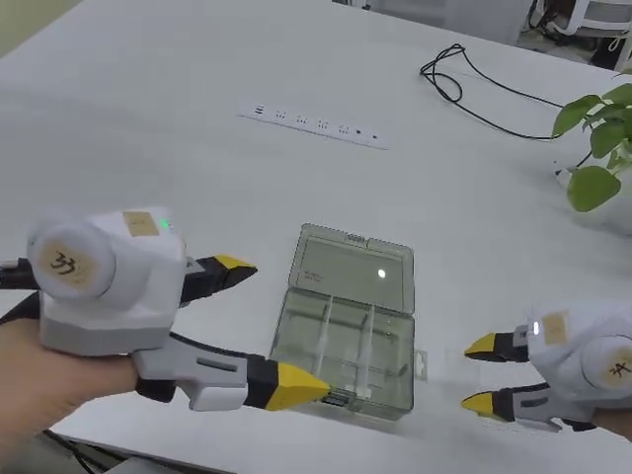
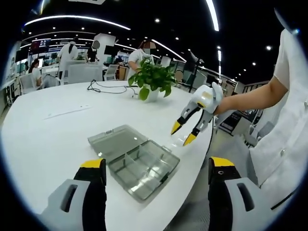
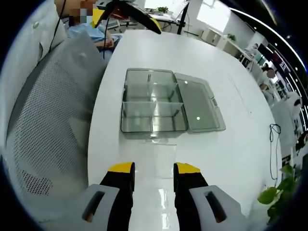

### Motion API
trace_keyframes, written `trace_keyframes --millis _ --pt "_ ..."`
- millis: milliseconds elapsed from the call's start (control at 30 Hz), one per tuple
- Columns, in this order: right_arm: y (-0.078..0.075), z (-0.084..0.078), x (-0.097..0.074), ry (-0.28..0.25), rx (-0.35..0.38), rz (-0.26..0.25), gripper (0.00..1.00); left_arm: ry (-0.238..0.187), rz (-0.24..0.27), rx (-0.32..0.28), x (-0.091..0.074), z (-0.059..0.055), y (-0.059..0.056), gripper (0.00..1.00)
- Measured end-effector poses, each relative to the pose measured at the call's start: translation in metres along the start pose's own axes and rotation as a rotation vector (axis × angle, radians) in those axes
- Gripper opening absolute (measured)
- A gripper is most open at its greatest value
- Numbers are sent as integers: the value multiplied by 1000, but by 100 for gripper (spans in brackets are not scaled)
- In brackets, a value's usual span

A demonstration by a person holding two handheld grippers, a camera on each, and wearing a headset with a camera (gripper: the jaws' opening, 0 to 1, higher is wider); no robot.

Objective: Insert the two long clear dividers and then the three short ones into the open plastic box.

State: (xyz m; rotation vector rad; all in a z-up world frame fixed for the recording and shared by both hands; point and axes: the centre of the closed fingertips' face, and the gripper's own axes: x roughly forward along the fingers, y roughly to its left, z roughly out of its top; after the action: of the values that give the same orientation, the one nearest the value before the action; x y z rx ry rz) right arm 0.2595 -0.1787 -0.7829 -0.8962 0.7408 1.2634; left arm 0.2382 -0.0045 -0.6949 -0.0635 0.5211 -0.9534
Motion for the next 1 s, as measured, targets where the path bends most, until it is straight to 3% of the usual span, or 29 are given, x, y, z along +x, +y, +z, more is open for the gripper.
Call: trace_keyframes --millis 133,367,433,533,600,700,1000 --pt "0 21 -16 -35 -11 -41 33 -15 -28 -22 9 9 -8 86" --pt "5 42 -31 -48 -48 -77 33 -27 -72 -124 22 19 -19 76" --pt "6 49 -35 -53 -55 -87 33 -16 -87 -172 26 19 -23 74" --pt "8 58 -40 -63 -64 -98 33 -27 -105 -186 31 22 -28 69" --pt "10 65 -43 -68 -75 -106 33 -12 -122 -246 35 21 -32 65" --pt "12 74 -47 -71 -91 -114 33 -15 -134 -284 39 23 -35 62" --pt "17 95 -54 -76 -139 -130 33 -23 -193 -403 50 26 -49 42"
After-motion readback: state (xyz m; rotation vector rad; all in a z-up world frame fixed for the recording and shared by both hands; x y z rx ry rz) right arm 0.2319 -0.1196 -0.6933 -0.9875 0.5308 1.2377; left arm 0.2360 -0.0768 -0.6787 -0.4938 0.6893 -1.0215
